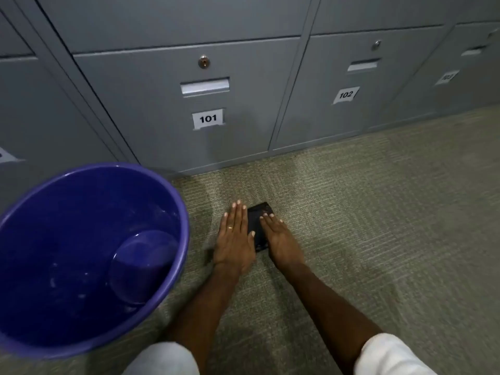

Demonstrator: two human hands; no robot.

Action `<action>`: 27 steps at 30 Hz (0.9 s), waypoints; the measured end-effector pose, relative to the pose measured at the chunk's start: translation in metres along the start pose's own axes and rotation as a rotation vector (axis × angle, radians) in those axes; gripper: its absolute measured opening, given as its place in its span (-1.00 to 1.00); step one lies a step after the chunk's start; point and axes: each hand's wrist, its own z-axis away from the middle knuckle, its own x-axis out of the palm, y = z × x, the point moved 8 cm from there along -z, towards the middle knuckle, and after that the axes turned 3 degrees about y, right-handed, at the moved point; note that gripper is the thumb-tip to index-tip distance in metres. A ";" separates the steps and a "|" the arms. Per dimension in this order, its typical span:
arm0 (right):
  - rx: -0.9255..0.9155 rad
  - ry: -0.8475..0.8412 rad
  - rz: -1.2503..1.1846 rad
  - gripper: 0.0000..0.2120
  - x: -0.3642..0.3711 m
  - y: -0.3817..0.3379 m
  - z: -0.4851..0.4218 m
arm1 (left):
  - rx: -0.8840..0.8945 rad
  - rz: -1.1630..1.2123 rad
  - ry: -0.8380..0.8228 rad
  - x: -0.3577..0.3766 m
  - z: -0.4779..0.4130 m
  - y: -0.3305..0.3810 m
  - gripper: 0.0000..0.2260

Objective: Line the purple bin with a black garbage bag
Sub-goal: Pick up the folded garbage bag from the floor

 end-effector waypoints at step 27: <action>0.153 0.170 -0.281 -0.88 -0.052 0.008 -0.045 | -0.356 0.696 -0.173 0.033 0.034 -0.040 -0.25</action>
